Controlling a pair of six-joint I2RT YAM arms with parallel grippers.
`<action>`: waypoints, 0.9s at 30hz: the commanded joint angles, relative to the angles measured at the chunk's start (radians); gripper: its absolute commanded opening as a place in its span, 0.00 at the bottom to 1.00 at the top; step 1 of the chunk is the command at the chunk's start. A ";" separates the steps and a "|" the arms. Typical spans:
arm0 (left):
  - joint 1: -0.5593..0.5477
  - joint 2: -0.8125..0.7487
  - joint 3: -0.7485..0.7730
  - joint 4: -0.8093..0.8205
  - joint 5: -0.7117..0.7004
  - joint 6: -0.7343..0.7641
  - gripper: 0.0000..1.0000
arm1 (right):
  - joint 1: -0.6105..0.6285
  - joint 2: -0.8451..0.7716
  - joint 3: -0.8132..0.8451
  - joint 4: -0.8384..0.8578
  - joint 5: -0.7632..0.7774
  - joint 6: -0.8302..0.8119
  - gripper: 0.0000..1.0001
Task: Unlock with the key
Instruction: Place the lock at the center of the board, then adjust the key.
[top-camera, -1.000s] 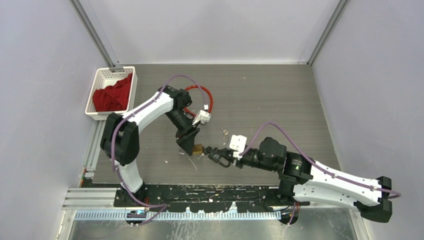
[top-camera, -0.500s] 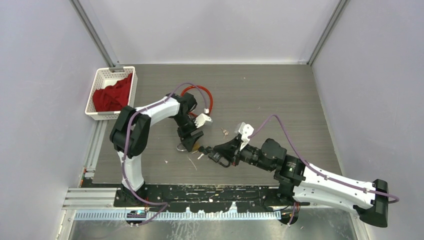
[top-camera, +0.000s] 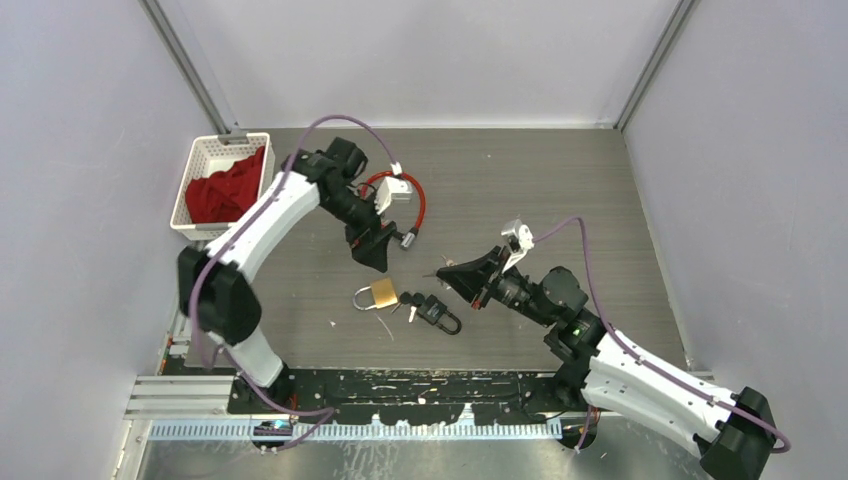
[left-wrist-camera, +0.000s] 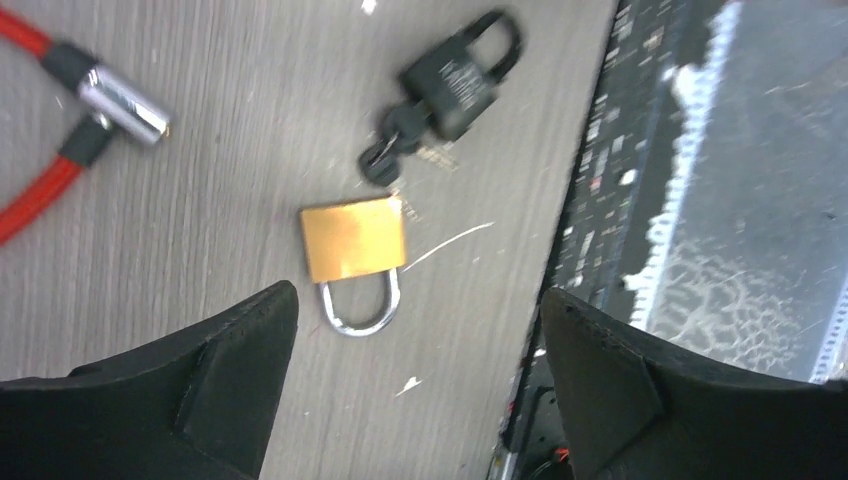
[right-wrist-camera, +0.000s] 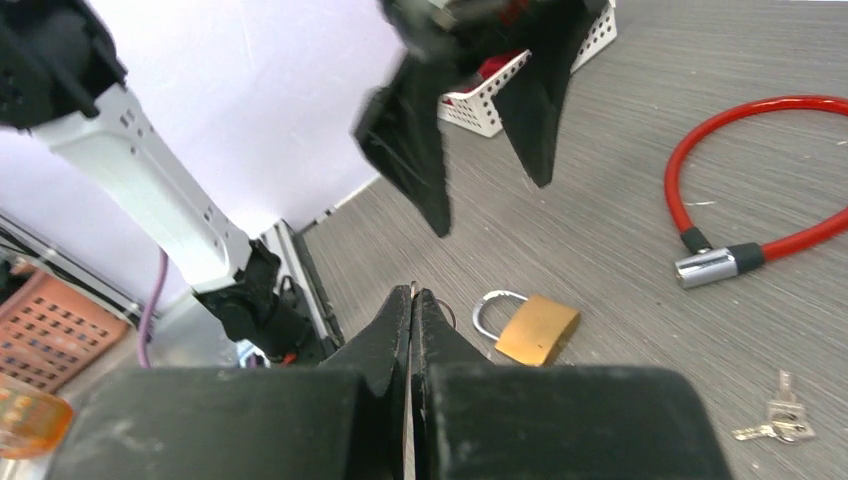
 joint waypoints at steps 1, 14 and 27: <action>-0.015 -0.177 0.029 -0.005 0.256 -0.134 0.84 | -0.028 0.032 -0.013 0.234 -0.069 0.151 0.01; -0.133 -0.321 -0.123 0.080 0.459 -0.172 0.77 | -0.032 0.179 -0.025 0.497 -0.070 0.345 0.01; -0.132 -0.315 -0.130 0.127 0.464 -0.207 0.53 | -0.032 0.241 -0.015 0.489 -0.096 0.385 0.01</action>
